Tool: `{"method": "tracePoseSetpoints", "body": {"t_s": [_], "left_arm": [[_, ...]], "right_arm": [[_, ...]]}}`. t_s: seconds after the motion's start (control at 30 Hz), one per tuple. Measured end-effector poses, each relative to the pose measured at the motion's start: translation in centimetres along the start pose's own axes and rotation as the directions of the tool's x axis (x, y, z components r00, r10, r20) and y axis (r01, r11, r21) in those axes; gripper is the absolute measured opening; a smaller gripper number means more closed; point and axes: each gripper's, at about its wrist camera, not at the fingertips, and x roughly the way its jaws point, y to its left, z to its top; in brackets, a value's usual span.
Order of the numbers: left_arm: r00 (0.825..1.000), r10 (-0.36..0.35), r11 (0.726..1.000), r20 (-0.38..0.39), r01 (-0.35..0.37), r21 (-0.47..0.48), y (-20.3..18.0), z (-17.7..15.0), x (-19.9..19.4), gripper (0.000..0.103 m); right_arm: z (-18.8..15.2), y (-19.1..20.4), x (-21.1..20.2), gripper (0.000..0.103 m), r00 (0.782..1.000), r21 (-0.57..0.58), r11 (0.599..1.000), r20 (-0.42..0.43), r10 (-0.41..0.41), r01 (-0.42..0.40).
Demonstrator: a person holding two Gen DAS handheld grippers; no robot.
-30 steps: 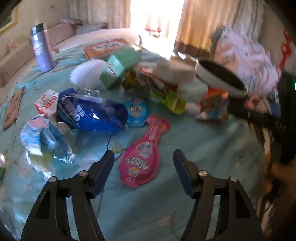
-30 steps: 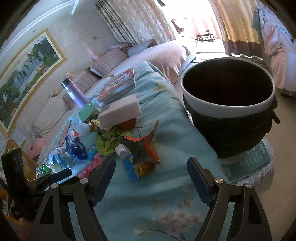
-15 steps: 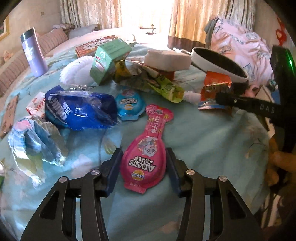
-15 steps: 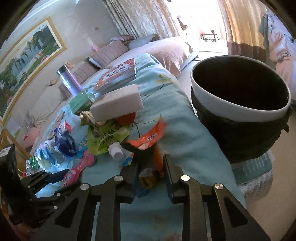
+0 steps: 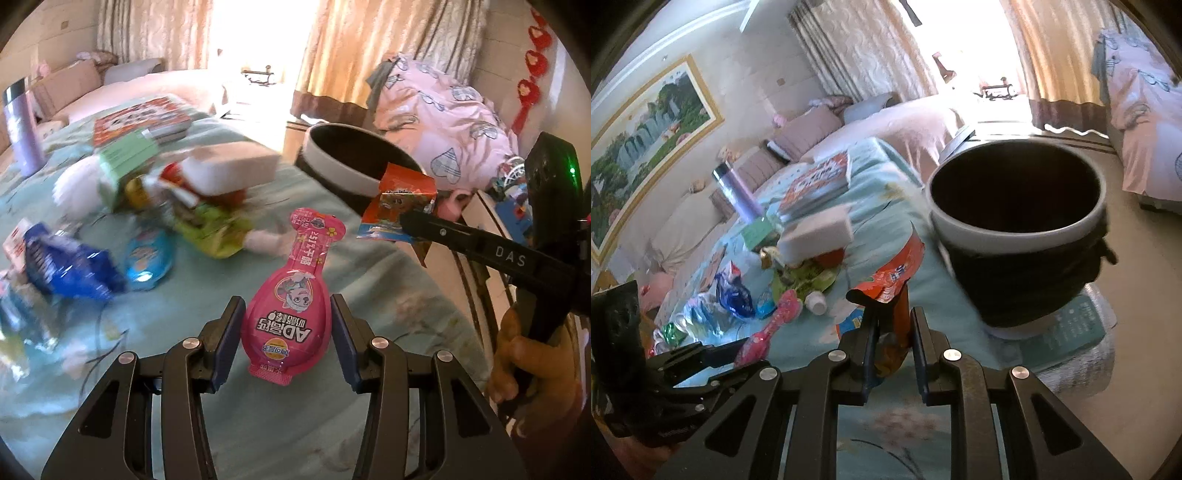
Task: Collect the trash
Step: 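Move both items over the bin and open both tools to drop them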
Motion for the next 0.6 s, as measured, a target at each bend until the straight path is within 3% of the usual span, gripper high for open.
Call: {"method": "tracePoseSetpoints", "body": {"t_s": [0.6], "left_arm": [[0.999,-0.033,0.998,0.015,0.032,0.053,-4.1,5.6,3.5,0.046]], "right_arm": [[2.9,-5.7,-2.5,0.018,0.995,0.066,0.996,0.074,-0.064,0.059]]}}
